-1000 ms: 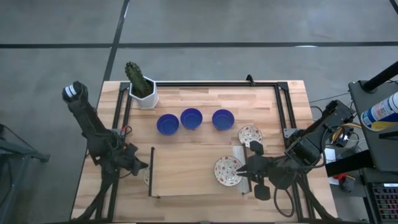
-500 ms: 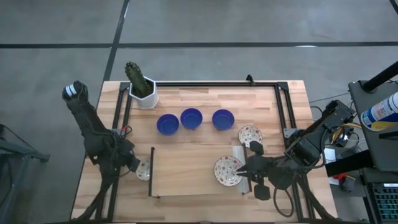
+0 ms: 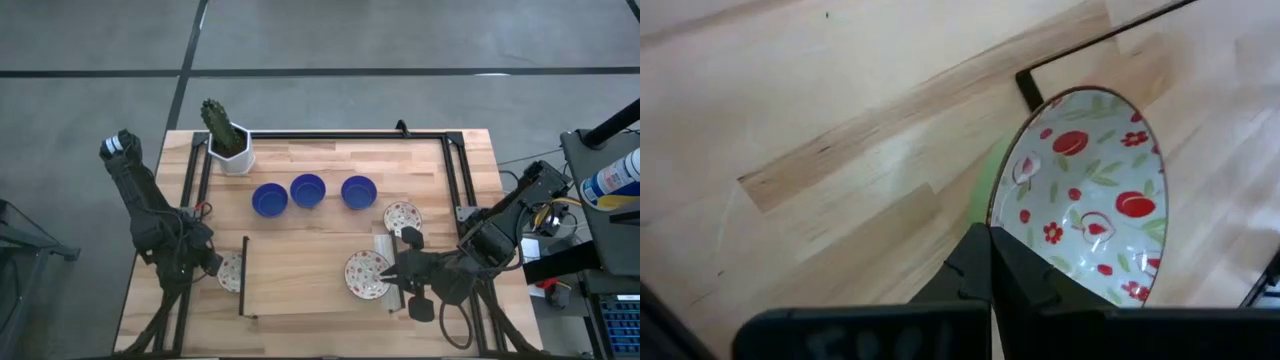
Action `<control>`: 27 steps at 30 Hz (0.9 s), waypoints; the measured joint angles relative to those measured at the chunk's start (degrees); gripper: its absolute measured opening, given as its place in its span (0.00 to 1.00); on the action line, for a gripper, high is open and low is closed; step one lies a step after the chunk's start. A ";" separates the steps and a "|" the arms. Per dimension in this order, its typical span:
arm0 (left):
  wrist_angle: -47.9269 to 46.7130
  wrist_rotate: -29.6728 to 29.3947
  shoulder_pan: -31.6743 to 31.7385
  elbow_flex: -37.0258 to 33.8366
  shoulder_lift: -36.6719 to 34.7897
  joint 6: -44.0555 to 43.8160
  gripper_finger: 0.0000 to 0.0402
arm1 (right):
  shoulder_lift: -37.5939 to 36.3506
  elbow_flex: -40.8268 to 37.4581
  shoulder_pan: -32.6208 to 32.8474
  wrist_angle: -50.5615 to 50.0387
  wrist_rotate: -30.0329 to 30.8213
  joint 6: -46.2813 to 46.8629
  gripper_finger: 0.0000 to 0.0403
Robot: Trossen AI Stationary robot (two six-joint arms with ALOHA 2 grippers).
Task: Pick & Place Mini bowls
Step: Stack the bottom green bowl on the green bowl on the shelf
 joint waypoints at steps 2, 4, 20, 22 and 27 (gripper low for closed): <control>-0.28 0.77 0.00 0.00 0.34 -0.49 0.00 | 0.00 0.00 0.00 0.01 -0.01 -0.01 0.12; -0.35 1.34 0.00 0.00 0.68 -0.61 0.00 | 0.00 0.00 0.00 0.01 -0.01 0.01 0.12; 0.15 2.20 -0.02 -0.17 -1.77 0.32 0.14 | 0.00 -0.02 0.00 0.01 -0.01 0.01 0.12; 0.17 2.06 0.00 -0.17 -2.31 0.37 0.18 | 0.00 -0.02 0.00 0.03 -0.01 0.01 0.12; 0.17 1.67 0.01 -0.17 -2.04 0.29 0.23 | 0.00 -0.02 0.00 0.02 -0.01 0.00 0.12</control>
